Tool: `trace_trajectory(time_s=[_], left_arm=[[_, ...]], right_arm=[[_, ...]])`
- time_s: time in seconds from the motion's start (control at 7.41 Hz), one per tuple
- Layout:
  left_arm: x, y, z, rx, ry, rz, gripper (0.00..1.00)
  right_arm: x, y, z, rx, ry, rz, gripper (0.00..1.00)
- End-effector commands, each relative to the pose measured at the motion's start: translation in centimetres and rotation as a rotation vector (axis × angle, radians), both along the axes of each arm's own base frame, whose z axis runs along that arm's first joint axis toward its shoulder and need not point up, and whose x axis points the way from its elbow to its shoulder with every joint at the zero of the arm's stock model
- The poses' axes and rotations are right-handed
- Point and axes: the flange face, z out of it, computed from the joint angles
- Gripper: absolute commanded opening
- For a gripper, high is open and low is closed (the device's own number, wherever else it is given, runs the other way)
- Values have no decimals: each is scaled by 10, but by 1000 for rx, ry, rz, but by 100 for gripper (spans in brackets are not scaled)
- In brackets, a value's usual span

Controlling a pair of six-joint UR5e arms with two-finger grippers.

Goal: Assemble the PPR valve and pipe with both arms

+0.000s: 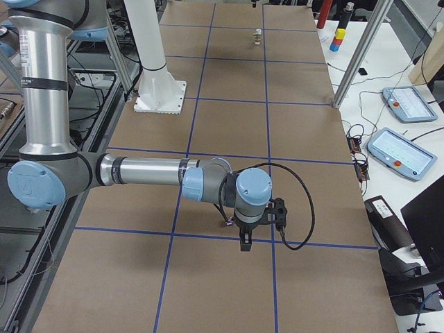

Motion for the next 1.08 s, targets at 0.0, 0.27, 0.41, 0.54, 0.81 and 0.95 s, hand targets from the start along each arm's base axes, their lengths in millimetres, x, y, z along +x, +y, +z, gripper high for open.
trace_trajectory(time_s=[0.0,0.27,0.41,0.54,0.81,0.95], left_arm=[[44,-3,6,-79,38,-61,100],[87,-27,27,-117,44,-53,100],[101,-33,37,-134,33,-35,100],[107,-38,44,-128,-2,-44,100],[113,-42,57,-121,-38,-44,100],[114,-44,70,-115,-35,-44,100]], right_arm=[[0,0,1,-2,0,1,99],[0,0,1,-3,0,2,99],[0,0,1,-3,0,2,99],[0,1,1,-6,1,3,99],[0,1,1,-6,1,3,99],[0,1,2,-8,3,3,99]])
